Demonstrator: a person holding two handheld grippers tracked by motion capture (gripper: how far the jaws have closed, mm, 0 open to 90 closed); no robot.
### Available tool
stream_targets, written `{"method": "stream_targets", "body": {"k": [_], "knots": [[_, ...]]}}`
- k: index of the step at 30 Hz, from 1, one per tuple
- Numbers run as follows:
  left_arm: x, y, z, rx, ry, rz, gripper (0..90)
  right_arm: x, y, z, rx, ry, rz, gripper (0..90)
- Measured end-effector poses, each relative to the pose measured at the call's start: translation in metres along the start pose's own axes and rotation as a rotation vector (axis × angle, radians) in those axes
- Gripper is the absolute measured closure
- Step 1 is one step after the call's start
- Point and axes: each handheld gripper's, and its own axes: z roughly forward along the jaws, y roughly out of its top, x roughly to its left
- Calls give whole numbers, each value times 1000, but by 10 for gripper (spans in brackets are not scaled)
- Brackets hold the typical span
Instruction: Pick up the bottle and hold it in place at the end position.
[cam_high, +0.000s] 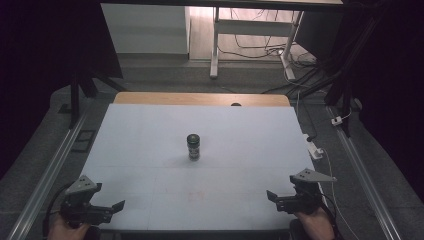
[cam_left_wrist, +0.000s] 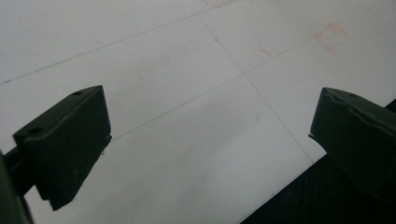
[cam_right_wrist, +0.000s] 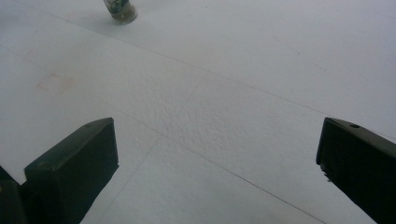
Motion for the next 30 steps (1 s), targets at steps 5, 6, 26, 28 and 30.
{"method": "stream_targets", "body": {"k": [5,6,26,28,30], "knots": [[0,1,2,14,-14,2,0,-1,0,0,-3,14,8,0],[1,1,2,12,-17,-1,0,0,0,0,7,18,6,0],[5,2,2,1,-57,-17,0,1,1,2,38,45,8,0],[4,3,3,2,-62,-10,0,1,1,3,44,47,6,0],[3,5,3,0,-63,0,0,1,1,3,45,45,7,0]]}}
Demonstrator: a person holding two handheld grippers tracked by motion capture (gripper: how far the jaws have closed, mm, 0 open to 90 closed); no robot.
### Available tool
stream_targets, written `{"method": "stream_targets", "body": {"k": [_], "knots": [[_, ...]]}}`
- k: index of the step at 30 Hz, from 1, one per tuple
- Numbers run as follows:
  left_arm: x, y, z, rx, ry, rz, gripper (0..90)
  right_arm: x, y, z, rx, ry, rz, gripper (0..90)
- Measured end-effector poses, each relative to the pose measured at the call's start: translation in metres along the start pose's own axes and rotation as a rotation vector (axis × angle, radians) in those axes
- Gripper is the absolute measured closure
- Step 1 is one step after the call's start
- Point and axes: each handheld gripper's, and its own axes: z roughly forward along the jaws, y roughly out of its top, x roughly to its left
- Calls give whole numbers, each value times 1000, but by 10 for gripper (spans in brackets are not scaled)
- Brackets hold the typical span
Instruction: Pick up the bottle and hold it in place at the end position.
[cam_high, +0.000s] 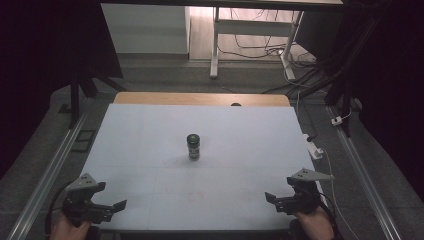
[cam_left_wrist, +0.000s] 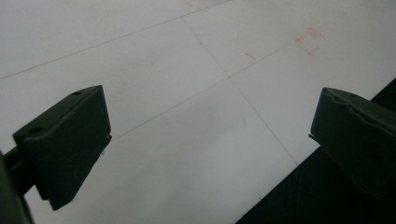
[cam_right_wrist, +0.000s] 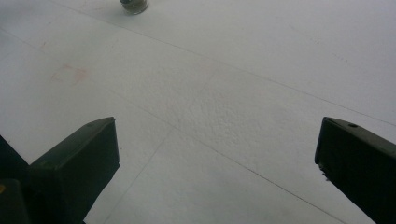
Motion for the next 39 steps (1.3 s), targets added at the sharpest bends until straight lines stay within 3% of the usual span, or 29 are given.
{"method": "stream_targets", "body": {"k": [7,11,18,26,37,39], "knots": [[-3,5,3,4,-17,17,0,-2,0,-1,-4,10,14,0],[-4,8,5,1,-51,36,0,-1,0,0,2,11,8,0],[-2,12,7,-70,-114,64,3,0,0,1,11,12,-4,0],[-1,16,15,-81,-116,109,2,1,0,1,10,14,-6,0],[-2,24,29,-79,-100,116,0,2,1,2,25,18,-20,0],[-1,27,32,-83,-113,109,0,2,1,2,25,13,-21,0]]}}
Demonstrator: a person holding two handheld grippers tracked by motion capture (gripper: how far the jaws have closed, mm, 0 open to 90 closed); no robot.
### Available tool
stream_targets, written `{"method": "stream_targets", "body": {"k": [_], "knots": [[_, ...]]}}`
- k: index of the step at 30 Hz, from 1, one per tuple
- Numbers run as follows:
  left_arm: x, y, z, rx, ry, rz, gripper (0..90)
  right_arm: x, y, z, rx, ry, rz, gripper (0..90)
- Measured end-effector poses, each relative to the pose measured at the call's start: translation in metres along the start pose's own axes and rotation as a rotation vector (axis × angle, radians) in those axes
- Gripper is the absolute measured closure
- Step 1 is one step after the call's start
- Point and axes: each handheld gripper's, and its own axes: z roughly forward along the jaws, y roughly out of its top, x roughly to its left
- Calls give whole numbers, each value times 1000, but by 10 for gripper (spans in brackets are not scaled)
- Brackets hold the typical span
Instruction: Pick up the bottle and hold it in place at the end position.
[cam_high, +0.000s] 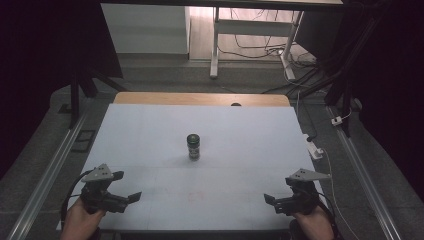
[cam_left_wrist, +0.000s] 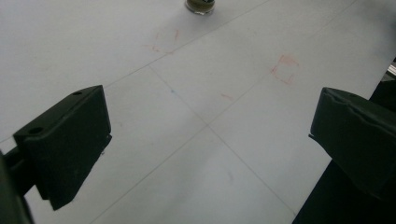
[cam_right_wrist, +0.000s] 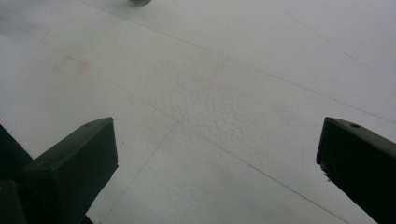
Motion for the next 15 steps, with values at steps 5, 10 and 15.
{"method": "stream_targets", "body": {"k": [5,10,15], "knots": [[3,6,8,-2,-32,37,1,1,0,1,6,-10,-14,0],[2,11,16,4,-36,61,0,1,0,1,11,-9,-11,0],[2,18,26,16,-38,56,0,1,0,1,10,-3,-9,0]]}}
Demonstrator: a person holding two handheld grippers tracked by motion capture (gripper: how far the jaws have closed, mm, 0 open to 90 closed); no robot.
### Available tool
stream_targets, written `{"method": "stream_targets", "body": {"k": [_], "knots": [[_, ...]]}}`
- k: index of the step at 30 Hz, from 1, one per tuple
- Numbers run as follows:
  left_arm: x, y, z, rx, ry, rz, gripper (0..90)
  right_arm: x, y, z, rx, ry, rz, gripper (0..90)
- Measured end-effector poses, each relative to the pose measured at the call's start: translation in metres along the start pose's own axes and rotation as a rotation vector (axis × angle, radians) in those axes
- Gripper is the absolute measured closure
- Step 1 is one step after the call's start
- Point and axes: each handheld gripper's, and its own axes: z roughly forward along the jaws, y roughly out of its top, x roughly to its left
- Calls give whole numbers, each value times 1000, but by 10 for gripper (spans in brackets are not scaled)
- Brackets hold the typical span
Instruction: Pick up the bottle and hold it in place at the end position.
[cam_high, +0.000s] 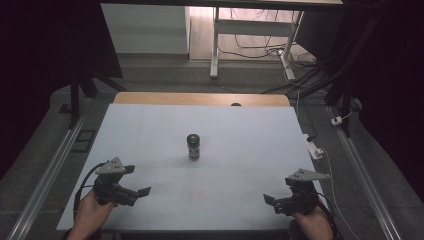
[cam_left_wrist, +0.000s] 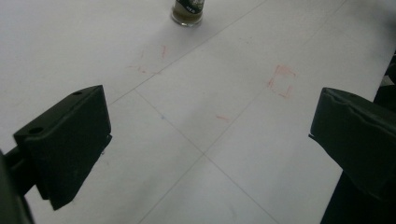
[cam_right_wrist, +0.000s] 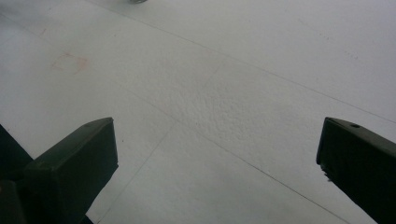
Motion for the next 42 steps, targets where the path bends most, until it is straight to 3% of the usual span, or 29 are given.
{"method": "stream_targets", "body": {"k": [10,16,22,33,42], "knots": [[4,20,22,-27,0,-19,0,1,0,1,8,2,-7,0],[7,35,37,-13,27,14,0,1,0,2,14,5,-12,0],[10,51,56,5,25,27,0,1,1,2,19,11,-16,0],[17,74,86,4,-27,68,0,0,0,2,18,8,-3,0],[20,87,105,19,-27,103,0,0,1,3,24,9,-5,0]]}}
